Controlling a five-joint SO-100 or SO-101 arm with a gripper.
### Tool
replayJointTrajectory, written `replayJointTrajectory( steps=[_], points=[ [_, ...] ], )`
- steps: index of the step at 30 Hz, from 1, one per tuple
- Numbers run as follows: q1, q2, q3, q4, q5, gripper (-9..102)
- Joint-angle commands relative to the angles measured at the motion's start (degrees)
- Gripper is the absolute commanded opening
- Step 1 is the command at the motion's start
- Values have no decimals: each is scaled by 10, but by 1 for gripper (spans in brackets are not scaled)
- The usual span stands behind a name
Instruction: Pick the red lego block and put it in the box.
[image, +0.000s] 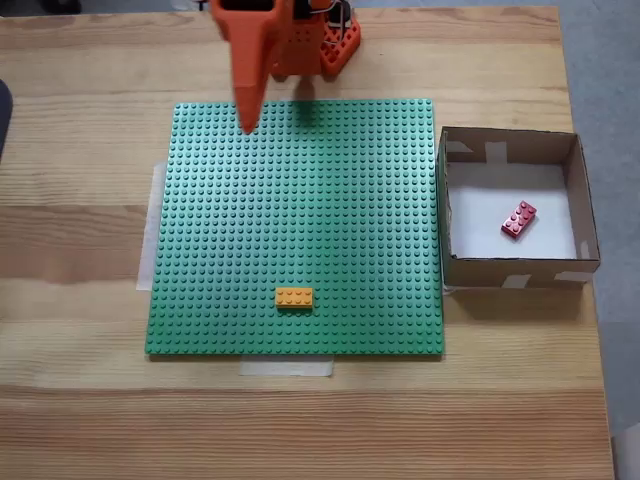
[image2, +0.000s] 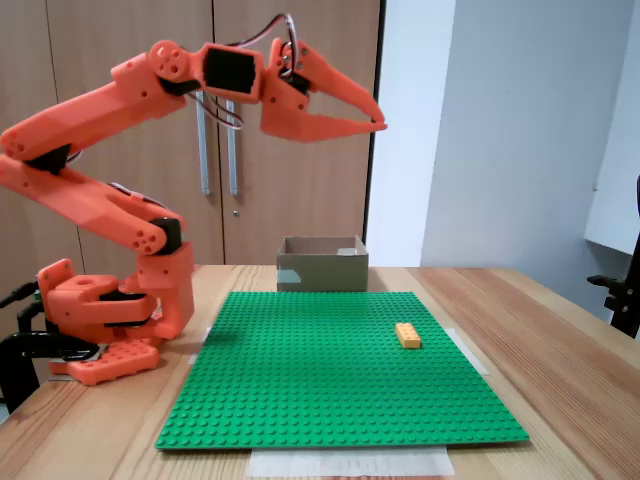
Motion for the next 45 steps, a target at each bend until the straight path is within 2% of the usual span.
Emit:
replayJointTrajectory(
  steps=[1, 11, 20, 25, 39, 45],
  points=[
    [9, 57, 37, 2, 9, -1],
    [-8, 226, 219, 57, 44, -1],
    [0, 307, 324, 93, 11, -1],
    [0, 307, 359, 93, 5, -1],
    [21, 308, 504, 23, -11, -1],
    [30, 308, 509, 60, -20, -1]
  ],
)
